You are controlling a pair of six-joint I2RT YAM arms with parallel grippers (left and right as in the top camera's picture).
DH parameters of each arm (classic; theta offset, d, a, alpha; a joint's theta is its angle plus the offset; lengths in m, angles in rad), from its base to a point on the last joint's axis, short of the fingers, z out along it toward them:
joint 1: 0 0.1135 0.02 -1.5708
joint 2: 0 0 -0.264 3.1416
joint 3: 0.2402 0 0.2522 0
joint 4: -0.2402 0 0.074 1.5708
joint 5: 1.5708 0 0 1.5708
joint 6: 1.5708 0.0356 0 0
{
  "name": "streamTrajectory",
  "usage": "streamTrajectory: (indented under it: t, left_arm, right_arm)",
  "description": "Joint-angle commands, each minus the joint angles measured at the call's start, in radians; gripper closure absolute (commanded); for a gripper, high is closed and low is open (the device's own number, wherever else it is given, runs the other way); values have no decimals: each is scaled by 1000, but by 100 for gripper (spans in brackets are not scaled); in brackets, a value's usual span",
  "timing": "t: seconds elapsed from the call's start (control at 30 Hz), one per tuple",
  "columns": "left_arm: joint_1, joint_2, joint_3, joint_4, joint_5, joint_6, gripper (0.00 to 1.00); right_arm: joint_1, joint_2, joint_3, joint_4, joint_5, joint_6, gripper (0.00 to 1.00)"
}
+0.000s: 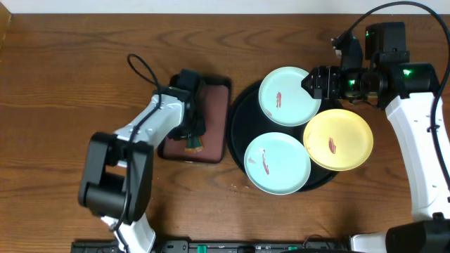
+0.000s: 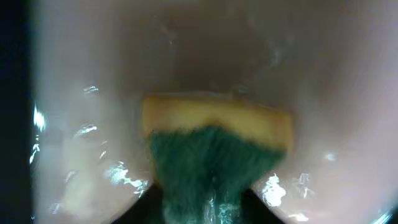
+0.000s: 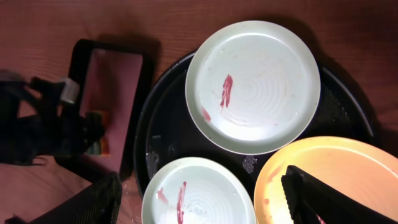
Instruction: Clean dirty plates on tray and stack at the side
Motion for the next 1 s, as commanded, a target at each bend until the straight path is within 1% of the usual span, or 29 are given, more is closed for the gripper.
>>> streamTrajectory:
  t: [0.0, 0.03, 0.1, 0.17, 0.23, 0.3, 0.37, 0.4, 0.43, 0.47, 0.6, 0.7, 0.8, 0.9, 0.97]
  left_arm:
    - [-5, 46, -15, 21, 13, -5, 90]
    - [-4, 46, -15, 31, 13, 14, 92]
    - [-3, 39, 0, 35, 13, 64, 92]
    - [-3, 28, 40, 5, 13, 120, 93]
    - [-3, 11, 92, -39, 12, 150, 93]
    - [-3, -9, 133, -74, 13, 150, 83]
    - [-3, -26, 153, -92, 13, 150, 65]
    - [-3, -33, 155, -97, 21, 150, 59]
    - [-3, -38, 155, -102, 33, 149, 54]
    - [-3, -39, 155, -112, 50, 147, 52]
    - [-5, -33, 143, -160, 83, 134, 52]
    - [-5, -33, 102, -148, 83, 130, 53]
    - [-7, -31, 35, -105, 83, 82, 57]
    - [-12, -26, -51, -18, 83, 63, 59]
    - [-12, -23, -98, 40, 83, 58, 66]
  right_arm:
    - [-4, -2, 20, 0, -11, -10, 18]
    - [-4, -2, 20, 0, -11, -10, 18]
    - [-4, -2, 20, 2, -11, -10, 18]
    - [-4, -2, 20, 3, -11, -10, 18]
    - [-4, -2, 20, 3, -11, -10, 18]
    - [-4, -2, 20, 3, -11, -10, 18]
    - [-4, -2, 20, 4, -11, -10, 18]
    - [-4, -2, 20, 4, -11, -10, 18]
    - [-4, -2, 20, 4, -11, -10, 18]
    - [-4, -2, 20, 4, -11, -10, 18]
    - [-4, -2, 20, 4, -11, -10, 17]
    - [-4, -2, 20, 6, -11, -10, 17]
    - [-4, -2, 20, 15, -11, -10, 16]
    - [-4, -2, 20, 18, -11, -10, 16]
    - [-4, -2, 20, 19, -11, -10, 16]
